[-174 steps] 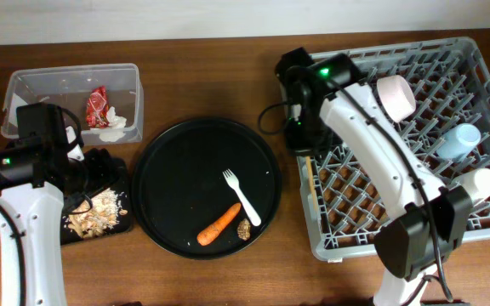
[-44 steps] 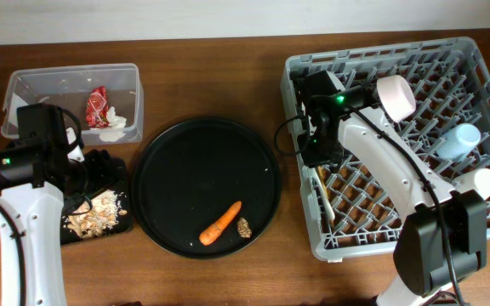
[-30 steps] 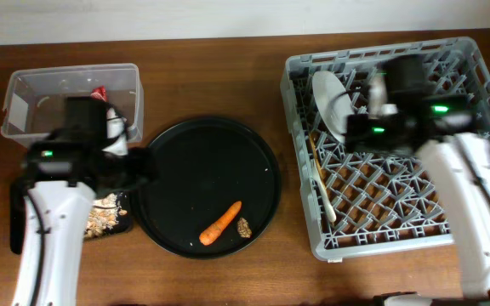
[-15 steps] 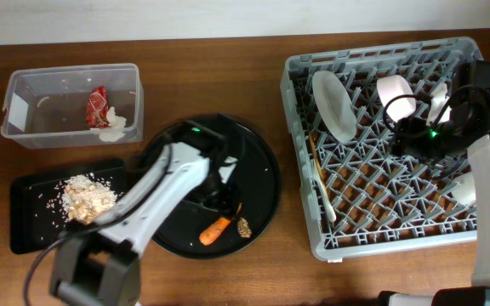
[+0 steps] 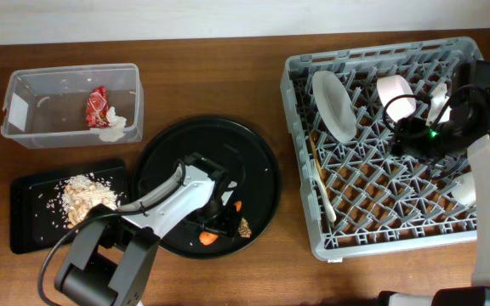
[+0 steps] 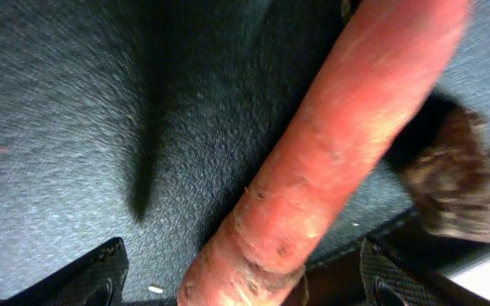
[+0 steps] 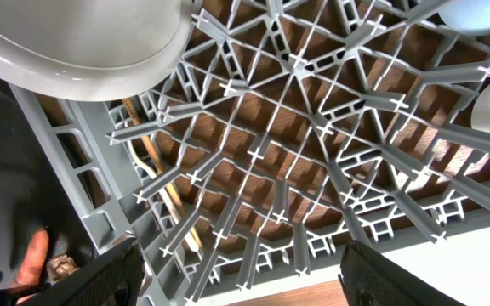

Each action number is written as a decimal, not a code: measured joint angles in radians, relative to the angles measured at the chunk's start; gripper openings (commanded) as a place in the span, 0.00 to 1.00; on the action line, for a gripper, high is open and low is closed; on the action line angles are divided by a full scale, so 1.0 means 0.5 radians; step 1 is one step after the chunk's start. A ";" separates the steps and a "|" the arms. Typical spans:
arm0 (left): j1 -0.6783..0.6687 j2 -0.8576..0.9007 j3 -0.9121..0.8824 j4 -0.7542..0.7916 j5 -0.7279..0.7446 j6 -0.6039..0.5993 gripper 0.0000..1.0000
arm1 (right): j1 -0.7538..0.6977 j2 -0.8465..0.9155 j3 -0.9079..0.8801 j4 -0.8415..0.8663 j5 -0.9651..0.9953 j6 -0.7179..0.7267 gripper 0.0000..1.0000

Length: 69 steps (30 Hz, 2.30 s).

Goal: Sort waste into correct bins and load items into the dishwasher rack
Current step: 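Grasp the orange carrot with the left gripper, then carry the carrot to the black tray and release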

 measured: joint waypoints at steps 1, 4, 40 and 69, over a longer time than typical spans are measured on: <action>0.000 0.000 -0.024 0.035 -0.002 -0.001 0.74 | 0.000 0.000 0.000 0.001 -0.001 0.001 0.77; 0.000 0.000 -0.045 0.093 -0.005 -0.024 0.40 | 0.000 0.000 0.000 0.001 -0.001 0.001 0.77; 2.049 -0.586 0.249 -0.152 -0.348 -0.391 0.01 | 0.000 0.001 0.000 0.000 -0.001 0.000 0.77; 2.306 0.045 0.152 0.200 -0.341 -0.594 0.40 | 0.000 0.001 0.000 -0.002 -0.001 0.000 0.75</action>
